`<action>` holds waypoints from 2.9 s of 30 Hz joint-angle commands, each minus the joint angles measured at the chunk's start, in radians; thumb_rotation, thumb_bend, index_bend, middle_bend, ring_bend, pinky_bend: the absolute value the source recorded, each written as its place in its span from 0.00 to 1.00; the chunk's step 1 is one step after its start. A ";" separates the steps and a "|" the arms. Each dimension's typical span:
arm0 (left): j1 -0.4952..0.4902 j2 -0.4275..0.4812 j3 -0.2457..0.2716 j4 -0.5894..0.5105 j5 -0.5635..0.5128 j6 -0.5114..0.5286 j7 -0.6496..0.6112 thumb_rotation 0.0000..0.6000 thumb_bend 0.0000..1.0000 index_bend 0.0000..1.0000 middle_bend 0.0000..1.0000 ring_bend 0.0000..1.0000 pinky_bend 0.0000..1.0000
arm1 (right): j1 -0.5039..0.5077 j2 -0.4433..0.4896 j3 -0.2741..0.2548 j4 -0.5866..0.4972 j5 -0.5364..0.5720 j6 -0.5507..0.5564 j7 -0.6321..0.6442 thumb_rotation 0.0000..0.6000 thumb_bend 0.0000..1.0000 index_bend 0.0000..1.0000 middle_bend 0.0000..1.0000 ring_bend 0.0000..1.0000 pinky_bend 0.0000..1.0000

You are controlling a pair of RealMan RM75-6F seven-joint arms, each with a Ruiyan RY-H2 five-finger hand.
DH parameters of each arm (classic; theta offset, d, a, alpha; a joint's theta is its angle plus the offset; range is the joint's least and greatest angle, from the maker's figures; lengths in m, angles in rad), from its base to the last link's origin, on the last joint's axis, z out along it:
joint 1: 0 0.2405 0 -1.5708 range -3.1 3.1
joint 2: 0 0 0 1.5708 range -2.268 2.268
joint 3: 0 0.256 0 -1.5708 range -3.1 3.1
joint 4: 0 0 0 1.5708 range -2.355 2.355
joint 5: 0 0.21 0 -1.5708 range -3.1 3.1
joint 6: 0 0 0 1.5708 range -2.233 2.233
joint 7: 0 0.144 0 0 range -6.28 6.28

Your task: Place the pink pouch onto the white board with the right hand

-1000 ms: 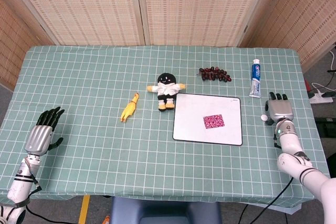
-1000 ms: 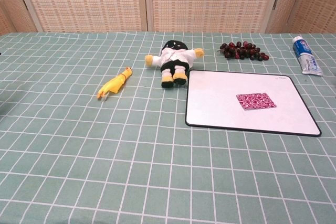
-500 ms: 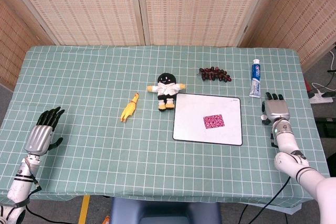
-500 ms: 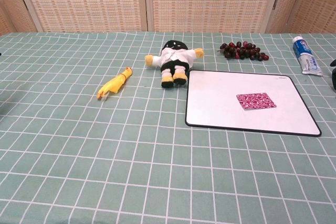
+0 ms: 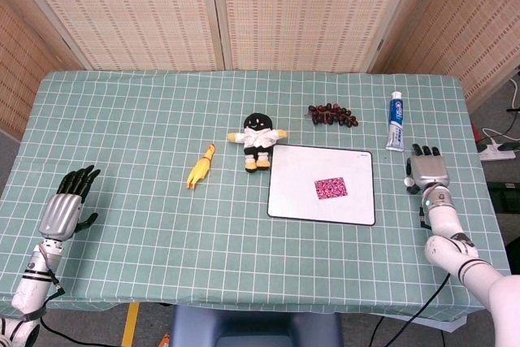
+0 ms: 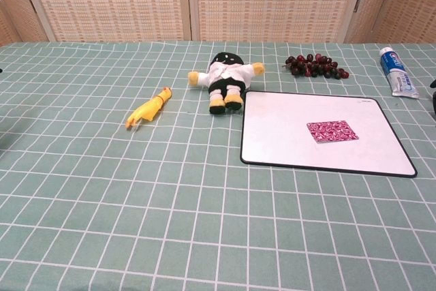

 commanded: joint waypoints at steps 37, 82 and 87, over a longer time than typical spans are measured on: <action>0.000 0.001 -0.006 0.007 -0.009 -0.004 0.011 1.00 0.22 0.00 0.00 0.00 0.00 | 0.078 0.118 0.038 -0.498 -0.018 0.208 -0.162 1.00 0.27 0.56 0.00 0.00 0.00; 0.003 0.014 -0.012 0.002 -0.018 -0.012 -0.008 1.00 0.22 0.00 0.00 0.00 0.00 | 0.092 0.175 -0.057 -0.673 0.033 0.396 -0.204 1.00 0.01 0.33 0.00 0.00 0.00; 0.002 0.013 -0.012 0.005 -0.017 -0.012 -0.007 1.00 0.22 0.00 0.00 0.00 0.00 | -0.002 0.261 -0.078 -0.722 -0.068 0.493 -0.094 1.00 0.01 0.27 0.00 0.00 0.00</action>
